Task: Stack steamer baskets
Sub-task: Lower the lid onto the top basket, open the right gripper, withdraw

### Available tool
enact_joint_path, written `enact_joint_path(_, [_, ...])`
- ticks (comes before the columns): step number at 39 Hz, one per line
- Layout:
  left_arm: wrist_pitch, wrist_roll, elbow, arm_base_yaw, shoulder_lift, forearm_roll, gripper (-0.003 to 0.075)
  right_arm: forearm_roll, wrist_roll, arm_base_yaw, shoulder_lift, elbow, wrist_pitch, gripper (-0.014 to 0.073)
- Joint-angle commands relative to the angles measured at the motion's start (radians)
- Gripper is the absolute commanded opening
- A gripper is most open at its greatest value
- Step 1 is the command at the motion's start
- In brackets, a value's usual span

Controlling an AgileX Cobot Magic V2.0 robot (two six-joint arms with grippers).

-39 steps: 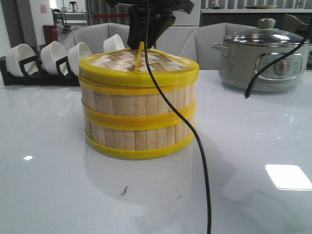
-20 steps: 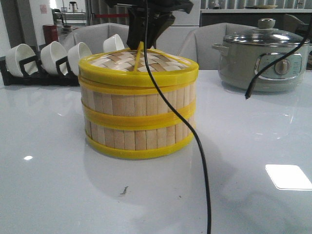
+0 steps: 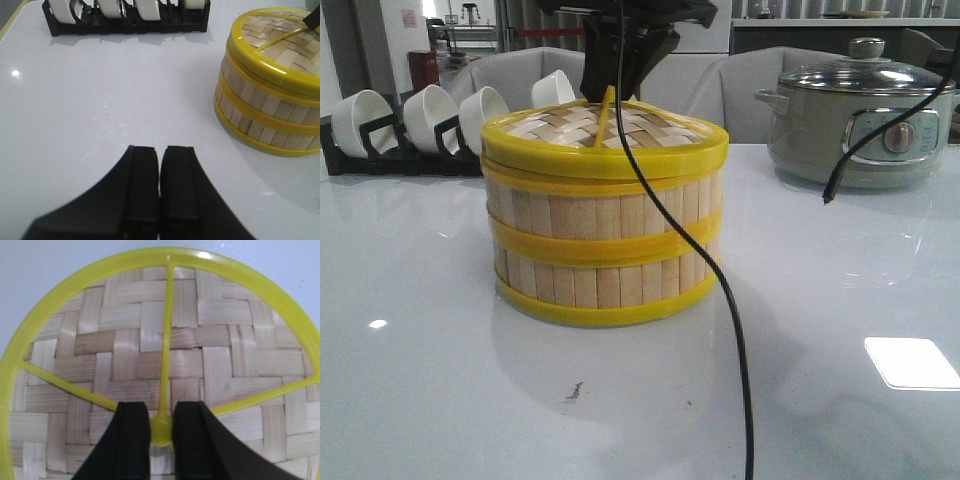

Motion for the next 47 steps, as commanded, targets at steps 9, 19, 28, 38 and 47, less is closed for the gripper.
enact_joint_path(9, [-0.080, -0.007, -0.029, -0.006, 0.008, -0.011, 0.0088, 0.028, -0.002, 0.006, -0.068, -0.033, -0.025, 0.0060])
enact_joint_path(19, [-0.080, -0.007, -0.029, -0.006, 0.008, -0.011, 0.0088, 0.028, 0.002, 0.006, -0.068, -0.033, -0.059, 0.0286])
enact_joint_path(28, [-0.080, -0.007, -0.029, -0.006, 0.008, -0.011, 0.0088, 0.027, 0.002, 0.006, -0.072, -0.033, -0.093, 0.0405])
enact_joint_path(38, [-0.080, -0.007, -0.029, -0.006, 0.008, -0.011, 0.0088, -0.019, 0.002, 0.006, -0.098, -0.033, -0.108, 0.0405])
enact_joint_path(47, [-0.080, -0.007, -0.029, -0.006, 0.008, -0.011, 0.0088, -0.172, 0.002, -0.013, -0.166, -0.033, -0.121, 0.0401])
